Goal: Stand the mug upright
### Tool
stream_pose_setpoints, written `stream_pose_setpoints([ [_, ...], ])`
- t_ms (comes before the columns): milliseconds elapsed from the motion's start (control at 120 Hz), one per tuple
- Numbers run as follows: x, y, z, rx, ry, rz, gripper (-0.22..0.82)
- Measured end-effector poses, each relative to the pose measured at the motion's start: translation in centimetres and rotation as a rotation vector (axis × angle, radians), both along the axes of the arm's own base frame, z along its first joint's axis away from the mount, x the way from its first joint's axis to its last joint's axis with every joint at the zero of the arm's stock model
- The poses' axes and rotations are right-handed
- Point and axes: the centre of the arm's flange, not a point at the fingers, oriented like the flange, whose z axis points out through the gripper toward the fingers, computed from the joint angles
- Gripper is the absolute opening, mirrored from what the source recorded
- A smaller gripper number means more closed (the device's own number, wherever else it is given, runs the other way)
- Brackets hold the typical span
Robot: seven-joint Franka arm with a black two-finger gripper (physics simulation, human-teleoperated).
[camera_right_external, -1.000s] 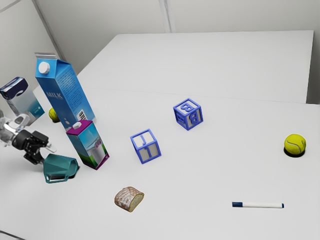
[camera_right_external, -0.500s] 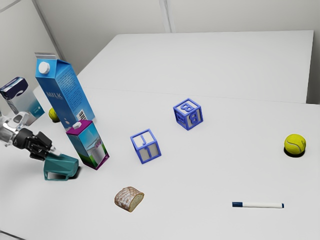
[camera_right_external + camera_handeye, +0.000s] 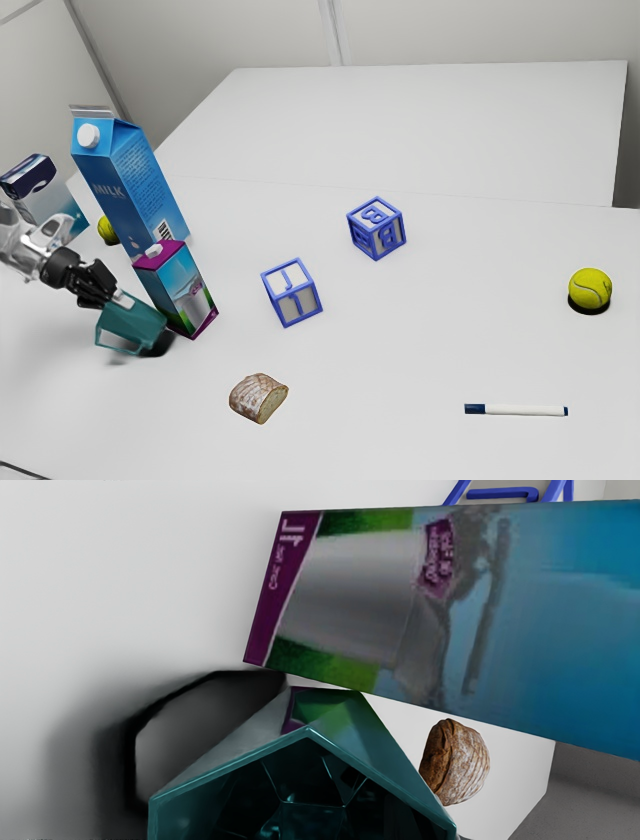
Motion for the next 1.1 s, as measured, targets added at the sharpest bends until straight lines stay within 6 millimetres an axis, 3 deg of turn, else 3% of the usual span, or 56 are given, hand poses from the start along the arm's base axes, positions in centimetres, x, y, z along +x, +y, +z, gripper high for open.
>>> stream_pose_setpoints([
  [108, -0.7, -0.7, 1.2, 0.006, -0.008, -0.001, -0.17],
  [500, -4.8, -3.3, 9.8, 0.133, -0.049, -0.002, -0.18],
  [625, -5.4, -5.9, 16.6, 0.281, -0.127, -0.055, -0.18],
  [750, -1.2, -12.4, 25.0, 0.547, -0.222, -0.239, -0.18],
  [825, 1.2, -16.9, 28.1, 0.672, -0.259, -0.346, -0.18],
  [975, 6.7, -22.6, 28.8, 0.804, -0.286, -0.492, -0.18],
  [1100, 12.0, -26.0, 27.4, 0.869, -0.293, -0.563, -0.18],
])
